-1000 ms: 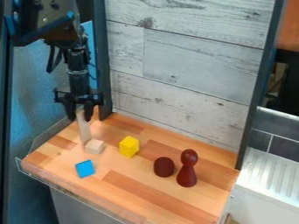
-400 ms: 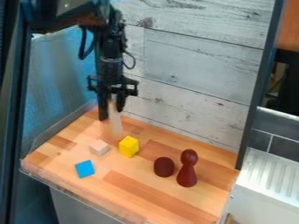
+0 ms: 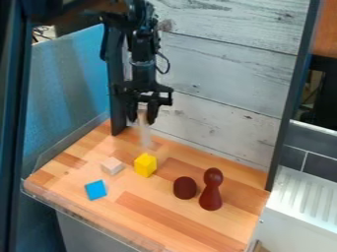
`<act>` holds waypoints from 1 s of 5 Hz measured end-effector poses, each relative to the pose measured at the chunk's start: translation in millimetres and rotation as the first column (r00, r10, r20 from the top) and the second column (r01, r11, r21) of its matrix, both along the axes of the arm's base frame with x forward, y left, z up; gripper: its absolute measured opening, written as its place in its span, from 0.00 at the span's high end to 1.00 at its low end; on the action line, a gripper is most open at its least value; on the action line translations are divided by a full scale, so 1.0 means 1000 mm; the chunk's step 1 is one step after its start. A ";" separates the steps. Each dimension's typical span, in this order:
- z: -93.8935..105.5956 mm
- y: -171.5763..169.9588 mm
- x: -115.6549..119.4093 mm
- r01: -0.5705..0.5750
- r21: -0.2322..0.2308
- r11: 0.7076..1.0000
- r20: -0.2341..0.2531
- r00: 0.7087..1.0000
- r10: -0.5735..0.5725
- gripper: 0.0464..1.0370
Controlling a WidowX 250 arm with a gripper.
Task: Move the wood elongated pyramid on top of the yellow cube
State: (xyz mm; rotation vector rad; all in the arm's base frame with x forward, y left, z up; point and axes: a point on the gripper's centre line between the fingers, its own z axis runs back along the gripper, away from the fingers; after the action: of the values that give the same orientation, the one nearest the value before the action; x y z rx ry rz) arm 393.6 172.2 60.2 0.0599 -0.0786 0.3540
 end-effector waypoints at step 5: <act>-0.006 0.007 0.001 0.008 0.049 0.999 -0.002 1.000 -0.008 0.57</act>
State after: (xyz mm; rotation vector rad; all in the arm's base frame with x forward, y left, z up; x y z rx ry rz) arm 394.2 178.8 53.9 0.1084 -0.0861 0.3443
